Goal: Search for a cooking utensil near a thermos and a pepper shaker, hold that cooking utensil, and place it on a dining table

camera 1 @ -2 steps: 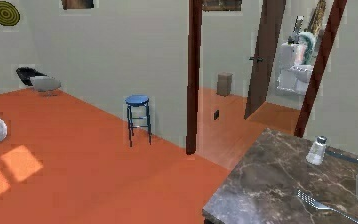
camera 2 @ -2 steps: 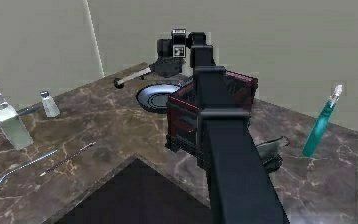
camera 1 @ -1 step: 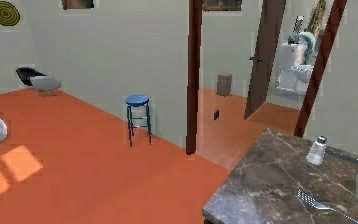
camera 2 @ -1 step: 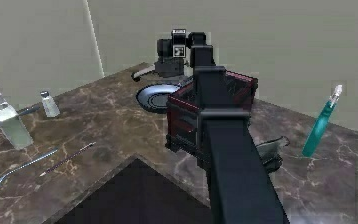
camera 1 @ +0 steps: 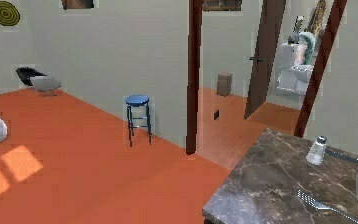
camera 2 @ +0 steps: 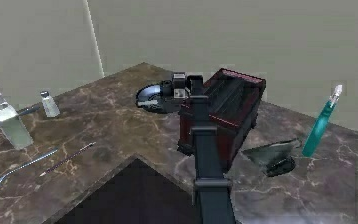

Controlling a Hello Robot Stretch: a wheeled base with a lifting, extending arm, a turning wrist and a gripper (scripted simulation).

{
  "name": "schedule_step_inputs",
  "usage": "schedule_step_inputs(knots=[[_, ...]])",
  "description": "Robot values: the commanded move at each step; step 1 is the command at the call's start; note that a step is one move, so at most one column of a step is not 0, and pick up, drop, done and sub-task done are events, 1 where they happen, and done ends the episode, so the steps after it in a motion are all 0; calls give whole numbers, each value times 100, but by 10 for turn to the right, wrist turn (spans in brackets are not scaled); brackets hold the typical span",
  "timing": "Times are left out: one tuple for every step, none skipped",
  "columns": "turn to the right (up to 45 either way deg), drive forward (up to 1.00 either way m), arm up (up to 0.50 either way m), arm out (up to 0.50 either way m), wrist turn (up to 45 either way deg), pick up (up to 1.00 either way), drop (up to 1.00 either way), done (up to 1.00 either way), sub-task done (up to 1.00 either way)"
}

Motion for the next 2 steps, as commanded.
schedule_step_inputs(knots=[[0,0,0,0,0,100,0,0,0],[0,0,10,0,0,0,0,0,0]])
